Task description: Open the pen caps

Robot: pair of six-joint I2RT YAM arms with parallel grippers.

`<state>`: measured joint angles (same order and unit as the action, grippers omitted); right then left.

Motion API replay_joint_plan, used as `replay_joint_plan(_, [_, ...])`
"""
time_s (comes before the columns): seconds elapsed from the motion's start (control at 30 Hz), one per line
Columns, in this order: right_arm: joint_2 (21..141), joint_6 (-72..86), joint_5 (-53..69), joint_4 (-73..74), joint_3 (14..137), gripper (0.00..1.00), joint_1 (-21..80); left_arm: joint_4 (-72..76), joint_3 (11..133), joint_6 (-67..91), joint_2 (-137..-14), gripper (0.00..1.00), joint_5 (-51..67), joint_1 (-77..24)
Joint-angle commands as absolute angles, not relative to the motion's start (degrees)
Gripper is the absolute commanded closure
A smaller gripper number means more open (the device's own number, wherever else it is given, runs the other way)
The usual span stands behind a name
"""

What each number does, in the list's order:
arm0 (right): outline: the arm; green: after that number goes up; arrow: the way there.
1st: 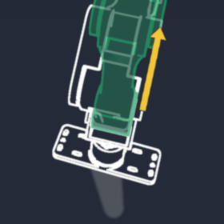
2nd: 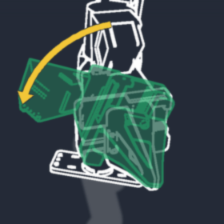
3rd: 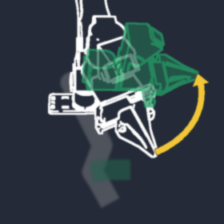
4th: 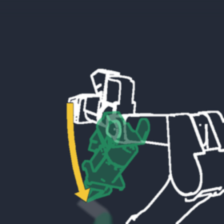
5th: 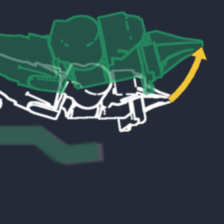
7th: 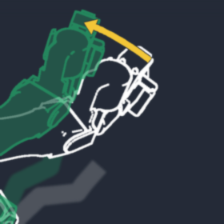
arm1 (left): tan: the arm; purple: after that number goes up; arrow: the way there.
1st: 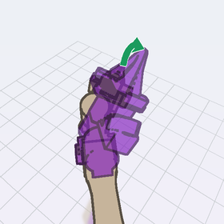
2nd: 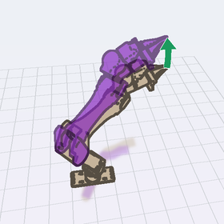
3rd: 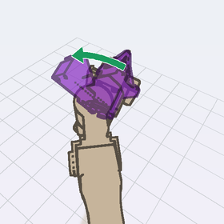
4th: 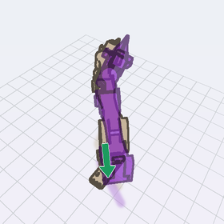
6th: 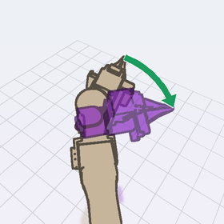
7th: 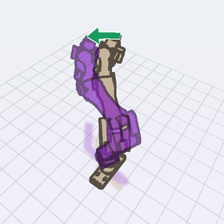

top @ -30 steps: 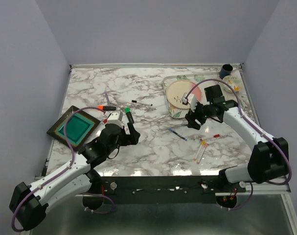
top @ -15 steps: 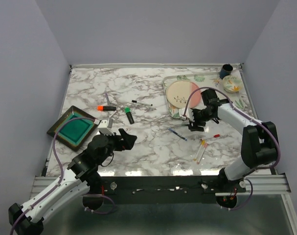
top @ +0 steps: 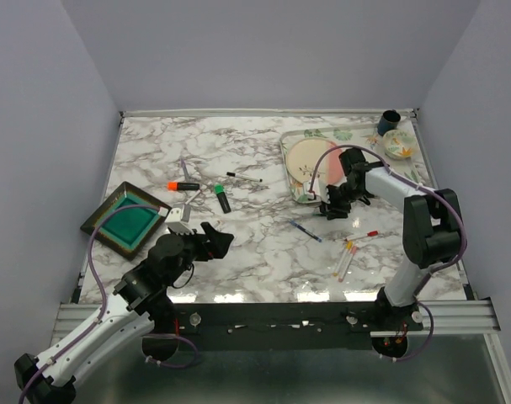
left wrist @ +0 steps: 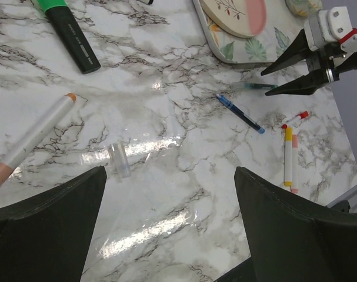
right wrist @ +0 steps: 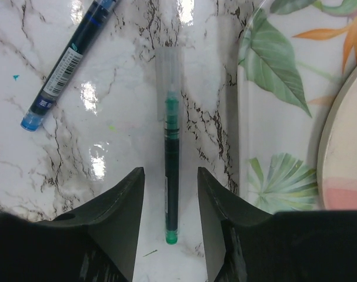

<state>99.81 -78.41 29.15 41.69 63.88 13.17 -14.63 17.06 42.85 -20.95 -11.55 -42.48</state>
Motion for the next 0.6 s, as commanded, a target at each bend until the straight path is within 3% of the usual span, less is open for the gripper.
replay_joint_plan(0.0, [103.09,-76.56,25.06,42.1,65.57,0.52,13.36,-14.94,16.7,43.24,-20.22,0.01,-12.83,-42.36])
replay_joint_plan(0.57, [108.01,-74.01,12.31,47.46,69.43,0.72,19.33,-12.83,15.64,48.16,-17.58,0.01,-10.64,-42.36])
